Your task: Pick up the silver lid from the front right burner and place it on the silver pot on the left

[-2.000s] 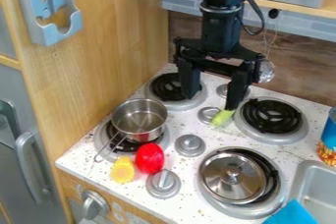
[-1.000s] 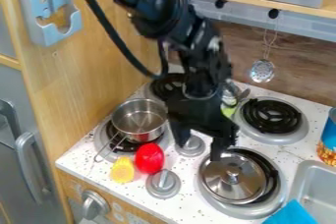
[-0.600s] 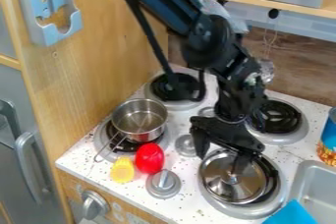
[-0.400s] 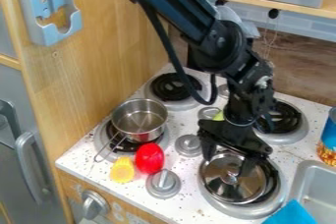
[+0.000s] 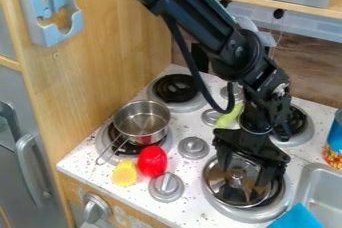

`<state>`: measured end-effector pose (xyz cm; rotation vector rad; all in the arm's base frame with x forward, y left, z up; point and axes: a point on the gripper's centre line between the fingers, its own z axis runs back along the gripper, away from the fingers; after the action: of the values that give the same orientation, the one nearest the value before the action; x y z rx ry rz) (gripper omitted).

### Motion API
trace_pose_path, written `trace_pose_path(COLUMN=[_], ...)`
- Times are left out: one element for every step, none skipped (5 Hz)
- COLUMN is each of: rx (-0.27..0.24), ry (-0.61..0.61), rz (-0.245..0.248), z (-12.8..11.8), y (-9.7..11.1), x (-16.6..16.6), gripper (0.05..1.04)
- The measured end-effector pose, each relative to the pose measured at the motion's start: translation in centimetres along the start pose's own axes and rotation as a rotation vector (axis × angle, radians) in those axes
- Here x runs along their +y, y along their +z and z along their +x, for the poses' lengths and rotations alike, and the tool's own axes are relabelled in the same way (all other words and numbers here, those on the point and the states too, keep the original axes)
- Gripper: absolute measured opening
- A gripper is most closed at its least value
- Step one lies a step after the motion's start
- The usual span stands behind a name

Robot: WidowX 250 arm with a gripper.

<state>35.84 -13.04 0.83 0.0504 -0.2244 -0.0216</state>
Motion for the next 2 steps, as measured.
trace_pose_path(rx=[0.000, 0.016], ry=[0.006, 0.011], rz=[0.006, 0.025], z=[0.0, -0.3], y=[-0.4, -1.5], x=[0.0, 0.1], gripper=[1.001, 1.001])
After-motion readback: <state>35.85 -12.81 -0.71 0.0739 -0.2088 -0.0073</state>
